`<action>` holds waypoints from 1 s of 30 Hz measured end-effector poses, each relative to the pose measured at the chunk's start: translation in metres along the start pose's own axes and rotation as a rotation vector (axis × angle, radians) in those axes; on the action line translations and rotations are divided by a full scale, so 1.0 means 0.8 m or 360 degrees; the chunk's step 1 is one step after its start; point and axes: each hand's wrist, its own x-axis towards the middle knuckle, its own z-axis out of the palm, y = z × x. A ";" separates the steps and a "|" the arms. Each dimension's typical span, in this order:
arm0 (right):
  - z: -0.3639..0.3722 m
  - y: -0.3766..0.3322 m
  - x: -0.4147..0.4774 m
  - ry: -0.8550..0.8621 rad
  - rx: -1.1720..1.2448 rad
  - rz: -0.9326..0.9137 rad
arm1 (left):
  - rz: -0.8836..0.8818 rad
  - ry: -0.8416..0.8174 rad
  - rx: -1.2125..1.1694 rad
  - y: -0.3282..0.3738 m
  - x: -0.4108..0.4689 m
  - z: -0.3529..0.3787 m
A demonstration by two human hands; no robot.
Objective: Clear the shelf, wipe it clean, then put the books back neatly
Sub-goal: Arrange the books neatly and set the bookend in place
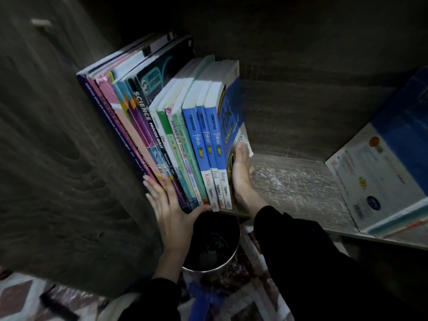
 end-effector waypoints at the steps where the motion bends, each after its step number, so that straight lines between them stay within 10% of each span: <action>1: -0.001 0.000 0.000 0.0000 -0.0016 0.0001 | -0.0021 -0.0014 0.0049 0.000 -0.001 0.000; 12: -0.041 -0.039 -0.052 0.0057 -0.0019 0.0114 | 0.0044 0.0169 0.0032 0.079 -0.011 -0.026; 21: -0.230 -0.141 -0.156 0.0917 -0.0804 -0.1325 | 0.0767 0.0222 -0.0331 0.294 0.011 -0.029; 25: -0.332 -0.144 -0.166 0.1360 -0.0897 -0.1344 | 0.0889 -0.0111 -0.0413 0.385 0.001 -0.011; 30: -0.400 -0.116 -0.177 0.1497 -0.0599 -0.0936 | 0.0862 -0.1161 -0.0319 0.445 -0.021 0.030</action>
